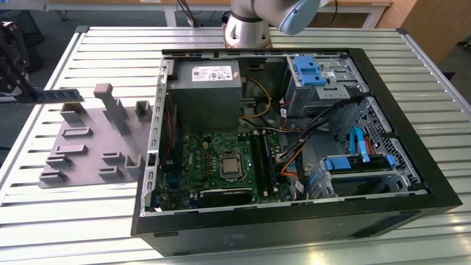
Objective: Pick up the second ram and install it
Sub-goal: 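Pick up the second ram and move it above second insertion slot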
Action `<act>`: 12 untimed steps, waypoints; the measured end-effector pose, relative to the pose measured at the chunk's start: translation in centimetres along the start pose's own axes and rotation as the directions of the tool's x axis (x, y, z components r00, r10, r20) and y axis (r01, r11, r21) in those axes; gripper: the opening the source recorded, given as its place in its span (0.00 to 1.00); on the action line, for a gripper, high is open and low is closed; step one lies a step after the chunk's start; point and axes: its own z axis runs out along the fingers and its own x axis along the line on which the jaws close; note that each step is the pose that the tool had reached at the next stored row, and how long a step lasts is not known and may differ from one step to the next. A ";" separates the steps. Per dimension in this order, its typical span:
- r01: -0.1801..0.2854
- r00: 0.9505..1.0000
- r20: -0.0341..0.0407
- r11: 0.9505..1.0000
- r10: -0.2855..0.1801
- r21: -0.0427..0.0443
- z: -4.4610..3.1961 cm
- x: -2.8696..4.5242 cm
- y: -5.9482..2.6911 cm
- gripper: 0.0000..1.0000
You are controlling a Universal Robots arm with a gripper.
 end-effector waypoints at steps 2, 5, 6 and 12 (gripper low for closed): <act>0.000 1.000 0.000 1.000 0.000 0.000 -0.14 -0.02 0.00 0.14; 0.000 1.000 0.000 1.000 0.000 0.000 -0.36 -0.07 0.00 0.14; 0.000 1.000 -0.001 1.000 0.000 0.000 -0.45 -0.08 0.00 0.14; 0.000 1.000 -0.001 1.000 0.000 0.000 -0.88 -0.15 0.00 0.14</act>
